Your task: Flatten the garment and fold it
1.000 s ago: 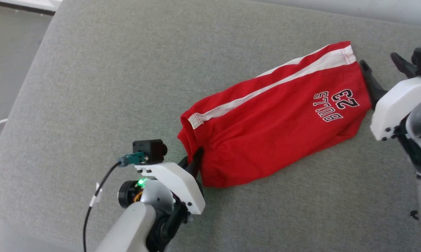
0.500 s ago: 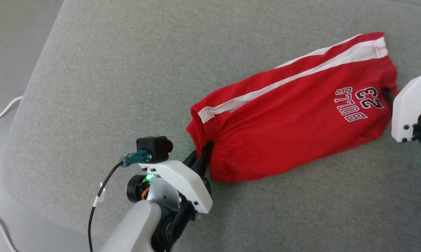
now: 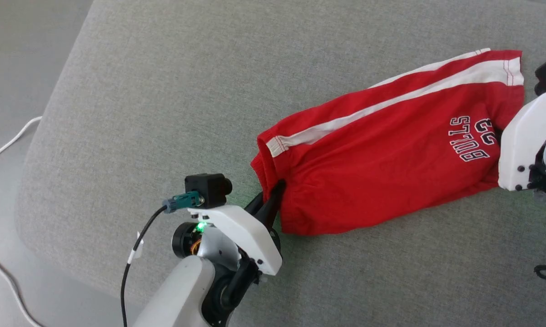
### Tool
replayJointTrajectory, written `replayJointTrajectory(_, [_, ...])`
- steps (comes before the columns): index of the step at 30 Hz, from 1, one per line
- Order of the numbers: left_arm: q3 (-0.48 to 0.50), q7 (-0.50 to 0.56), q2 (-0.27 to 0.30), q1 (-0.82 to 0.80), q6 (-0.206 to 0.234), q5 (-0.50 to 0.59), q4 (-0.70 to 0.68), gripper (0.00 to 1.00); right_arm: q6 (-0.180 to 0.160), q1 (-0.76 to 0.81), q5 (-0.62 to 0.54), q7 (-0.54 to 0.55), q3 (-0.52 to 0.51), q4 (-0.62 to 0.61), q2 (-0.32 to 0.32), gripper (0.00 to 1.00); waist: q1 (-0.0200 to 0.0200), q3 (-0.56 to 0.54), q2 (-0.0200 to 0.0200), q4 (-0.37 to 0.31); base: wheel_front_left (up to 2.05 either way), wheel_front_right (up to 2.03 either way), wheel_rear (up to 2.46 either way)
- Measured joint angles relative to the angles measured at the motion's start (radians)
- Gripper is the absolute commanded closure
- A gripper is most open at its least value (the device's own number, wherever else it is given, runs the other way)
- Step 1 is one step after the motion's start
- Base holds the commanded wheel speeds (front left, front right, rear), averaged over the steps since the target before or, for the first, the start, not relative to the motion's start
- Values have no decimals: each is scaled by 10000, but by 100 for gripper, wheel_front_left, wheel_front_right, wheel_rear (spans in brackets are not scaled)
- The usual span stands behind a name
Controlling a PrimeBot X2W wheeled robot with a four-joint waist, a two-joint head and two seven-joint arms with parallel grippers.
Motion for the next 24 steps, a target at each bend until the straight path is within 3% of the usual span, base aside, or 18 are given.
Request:
replayJointTrajectory(4, [-6, -13, -8, -4, 0, -12, 86, 100, 2, 202, -130, -326, -121, -115, 163, 100, 1, -102, 0, 40, 0, 0, 0])
replayJointTrajectory(14, [169, -351, 115, 40, 10, -31, 236, 100, 4, 487, -247, -2527, -414, 516, 790, 100, 1, -529, 0, -157, 0, 0, 0])
replayJointTrajectory(24, [353, 75, 729, 808, 8, -474, -297, 100, 4, 1804, 583, -3720, -721, 336, 1446, 100, 1, -1374, 0, -854, 0, 0, 0])
